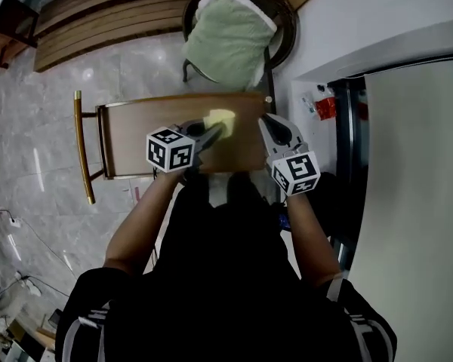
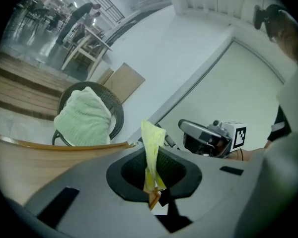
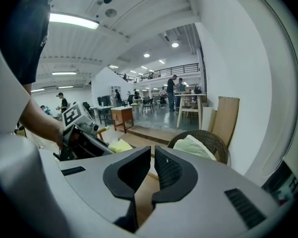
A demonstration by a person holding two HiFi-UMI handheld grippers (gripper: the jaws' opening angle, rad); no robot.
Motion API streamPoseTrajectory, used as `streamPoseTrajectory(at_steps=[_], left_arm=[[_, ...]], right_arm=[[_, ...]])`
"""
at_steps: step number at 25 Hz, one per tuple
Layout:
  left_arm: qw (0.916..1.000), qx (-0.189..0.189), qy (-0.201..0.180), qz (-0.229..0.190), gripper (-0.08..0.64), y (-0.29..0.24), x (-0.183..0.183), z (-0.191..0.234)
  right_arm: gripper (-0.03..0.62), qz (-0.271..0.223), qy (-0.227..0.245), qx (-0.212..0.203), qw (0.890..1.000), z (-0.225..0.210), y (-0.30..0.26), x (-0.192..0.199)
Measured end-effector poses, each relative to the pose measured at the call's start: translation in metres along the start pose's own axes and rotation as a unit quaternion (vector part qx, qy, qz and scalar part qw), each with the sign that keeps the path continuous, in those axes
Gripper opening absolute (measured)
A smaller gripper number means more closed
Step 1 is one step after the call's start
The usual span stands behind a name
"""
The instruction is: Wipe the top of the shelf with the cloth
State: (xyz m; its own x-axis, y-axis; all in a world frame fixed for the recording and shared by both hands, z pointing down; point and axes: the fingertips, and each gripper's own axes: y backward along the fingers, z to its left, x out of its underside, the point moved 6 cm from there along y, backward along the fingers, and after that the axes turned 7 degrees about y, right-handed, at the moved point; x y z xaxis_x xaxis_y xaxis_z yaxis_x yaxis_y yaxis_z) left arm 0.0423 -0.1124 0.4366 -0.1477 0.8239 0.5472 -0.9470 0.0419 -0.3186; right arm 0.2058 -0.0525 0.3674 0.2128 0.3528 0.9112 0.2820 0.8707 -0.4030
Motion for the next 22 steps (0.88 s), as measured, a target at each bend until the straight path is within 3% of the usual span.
streamPoseTrajectory(at_steps=[7, 12, 19, 22], left_arm=[[0.9972, -0.057, 0.042, 0.023, 0.032, -0.071, 0.008, 0.027], [0.9905, -0.109, 0.079, 0.029, 0.032, -0.119, 0.017, 0.042], [0.9786, -0.162, 0.106, 0.069, 0.032, -0.168, 0.027, 0.06], [0.9739, -0.178, 0.115, 0.081, 0.032, -0.18, 0.028, 0.069]], right_arm=[[0.034, 0.045, -0.036, -0.008, 0.998, -0.052, -0.028, 0.056], [0.034, 0.091, -0.056, -0.014, 0.994, -0.077, -0.049, 0.095], [0.034, 0.14, -0.068, -0.033, 0.987, -0.078, -0.065, 0.128], [0.032, 0.16, -0.068, -0.022, 0.985, -0.074, -0.068, 0.139]])
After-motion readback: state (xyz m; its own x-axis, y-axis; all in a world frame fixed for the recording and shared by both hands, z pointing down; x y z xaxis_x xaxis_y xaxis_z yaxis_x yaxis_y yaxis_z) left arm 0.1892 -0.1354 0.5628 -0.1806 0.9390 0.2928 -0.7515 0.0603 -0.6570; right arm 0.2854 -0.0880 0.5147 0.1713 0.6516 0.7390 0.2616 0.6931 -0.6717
